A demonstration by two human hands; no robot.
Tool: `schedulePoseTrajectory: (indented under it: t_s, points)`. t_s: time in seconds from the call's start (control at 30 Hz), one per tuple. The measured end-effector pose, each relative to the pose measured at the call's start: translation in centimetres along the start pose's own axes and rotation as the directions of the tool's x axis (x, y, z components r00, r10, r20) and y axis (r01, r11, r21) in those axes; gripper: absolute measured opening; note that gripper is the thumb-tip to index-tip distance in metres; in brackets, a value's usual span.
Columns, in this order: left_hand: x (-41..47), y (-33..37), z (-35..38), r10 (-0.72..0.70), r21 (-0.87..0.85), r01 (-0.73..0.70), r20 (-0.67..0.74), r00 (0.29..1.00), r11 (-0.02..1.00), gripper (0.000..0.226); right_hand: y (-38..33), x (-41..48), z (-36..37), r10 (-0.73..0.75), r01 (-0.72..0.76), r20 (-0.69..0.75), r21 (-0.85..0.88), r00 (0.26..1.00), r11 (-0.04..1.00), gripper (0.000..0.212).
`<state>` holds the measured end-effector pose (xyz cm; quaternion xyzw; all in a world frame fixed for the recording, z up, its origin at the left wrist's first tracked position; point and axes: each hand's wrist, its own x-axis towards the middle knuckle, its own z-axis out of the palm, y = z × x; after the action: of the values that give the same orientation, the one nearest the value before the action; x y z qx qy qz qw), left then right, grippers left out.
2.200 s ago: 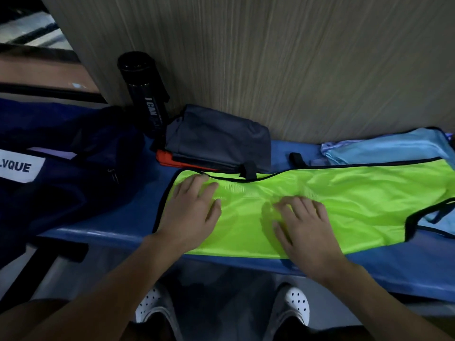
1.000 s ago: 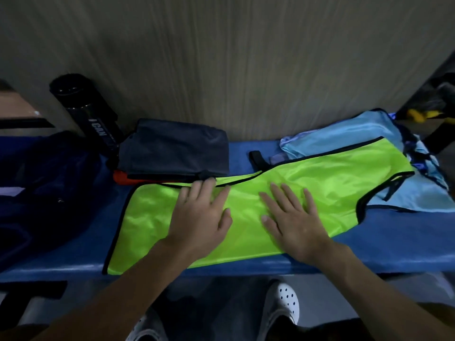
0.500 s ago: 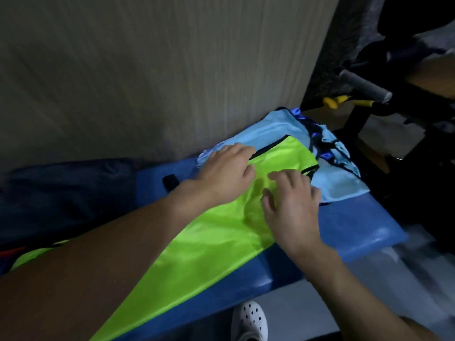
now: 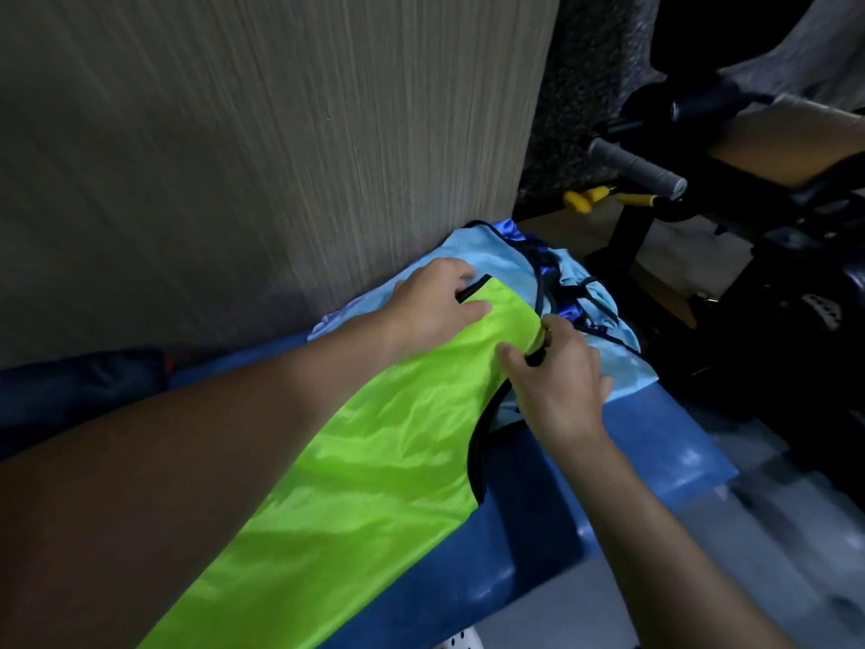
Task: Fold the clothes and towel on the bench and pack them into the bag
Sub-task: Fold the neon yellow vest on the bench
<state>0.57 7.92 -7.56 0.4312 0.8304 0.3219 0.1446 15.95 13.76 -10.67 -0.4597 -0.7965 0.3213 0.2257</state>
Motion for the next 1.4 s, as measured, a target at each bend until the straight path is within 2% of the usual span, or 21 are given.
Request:
schedulePoseTrajectory:
  t_s: [0.07,0.17,0.27,0.33,0.43,0.5,0.6,0.63,0.7,0.8,0.87,0.97,1.07,1.13,1.2,1.27,1.33,1.4]
  points:
    - [0.3,0.3,0.0,-0.01,-0.038,0.012,0.052,0.999,0.999,0.029,-0.1,0.2,0.1,0.036,-0.036,0.018,-0.004,0.999,0.999,0.051]
    - [0.6,0.9,-0.4,-0.051,-0.103,0.063,0.111,0.992,0.993,0.026,-0.1,0.6,-0.2,0.067,-0.067,0.033,-0.019,0.997,0.998,0.028]
    - [0.0,2.0,-1.4,-0.044,-0.208,0.076,0.151,0.988,0.975,0.015,-0.2,0.6,-0.8,0.049,-0.049,-0.007,0.032,0.999,0.998,0.021]
    - [-0.8,2.6,-2.3,-0.044,-0.259,0.085,0.159,0.986,0.962,0.014,-0.5,0.4,-1.1,-0.009,0.018,-0.052,0.181,0.999,0.983,0.017]
    - [-2.0,2.5,-3.9,0.01,-0.316,0.034,0.134,0.991,0.948,0.027,-1.3,-0.7,-1.6,-0.093,0.113,-0.066,0.429,0.993,0.896,0.029]
    - [-3.1,2.0,-5.1,0.07,-0.336,-0.028,0.113,0.991,0.942,0.04,-1.9,-1.6,-2.1,-0.163,0.151,-0.021,0.502,0.986,0.852,0.039]
    - [-5.5,0.5,-7.0,0.15,-0.327,-0.111,0.095,0.984,0.938,0.046,-2.2,-2.7,-2.1,-0.378,0.329,0.014,0.463,0.926,0.823,0.028]
    - [-6.4,-0.1,-7.6,0.171,-0.31,-0.137,0.085,0.982,0.941,0.041,-2.3,-3.1,-1.8,-0.462,0.412,0.025,0.412,0.887,0.813,0.026]
    - [-8.4,-1.3,-8.7,0.207,-0.238,-0.186,0.066,0.976,0.953,0.025,-2.3,-3.9,-1.1,-0.561,0.505,0.091,0.338,0.823,0.795,0.038]
    - [-10.8,-3.4,-9.7,0.24,-0.094,-0.236,0.036,0.97,0.967,0.016,-2.7,-4.7,-0.2,-0.588,0.554,0.186,0.205,0.787,0.807,0.053]
    - [-12.4,-4.7,-10.1,0.272,-0.027,-0.271,0.037,0.962,0.962,0.018,-3.1,-5.4,0.1,-0.607,0.585,0.235,0.162,0.759,0.794,0.046]
    - [-14.3,-7.1,-9.8,0.293,0.133,-0.301,0.08,0.953,0.944,0.029,-3.3,-6.4,0.6,-0.636,0.612,0.342,0.191,0.692,0.768,0.037]
    - [-15.9,-9.3,-9.3,0.295,0.301,-0.325,0.143,0.945,0.896,0.034,-2.2,-7.5,1.0,-0.651,0.704,0.454,0.069,0.608,0.706,0.048]
    - [-16.9,-9.5,-8.9,0.19,0.395,-0.252,0.189,0.963,0.884,0.038,-1.6,-7.9,0.8,-0.668,0.756,0.473,0.006,0.574,0.654,0.052]
    - [-17.3,-8.9,-8.3,0.143,0.39,-0.18,0.12,0.982,0.903,0.05,-1.2,-8.2,0.4,-0.679,0.768,0.461,-0.012,0.572,0.64,0.055]
    - [-16.9,-7.7,-7.4,0.217,0.408,-0.213,0.038,0.975,0.888,0.058,-0.9,-8.5,0.0,-0.66,0.746,0.456,-0.012,0.597,0.666,0.055]
    - [-16.1,-6.8,-6.1,0.301,0.474,-0.303,0.081,0.95,0.827,0.058,-0.6,-8.6,-0.3,-0.615,0.713,0.481,-0.03,0.625,0.701,0.052]
    - [-15.2,-6.2,-4.7,0.293,0.547,-0.347,0.187,0.938,0.762,0.055,-0.3,-8.6,-0.6,-0.574,0.683,0.513,-0.033,0.638,0.73,0.046]
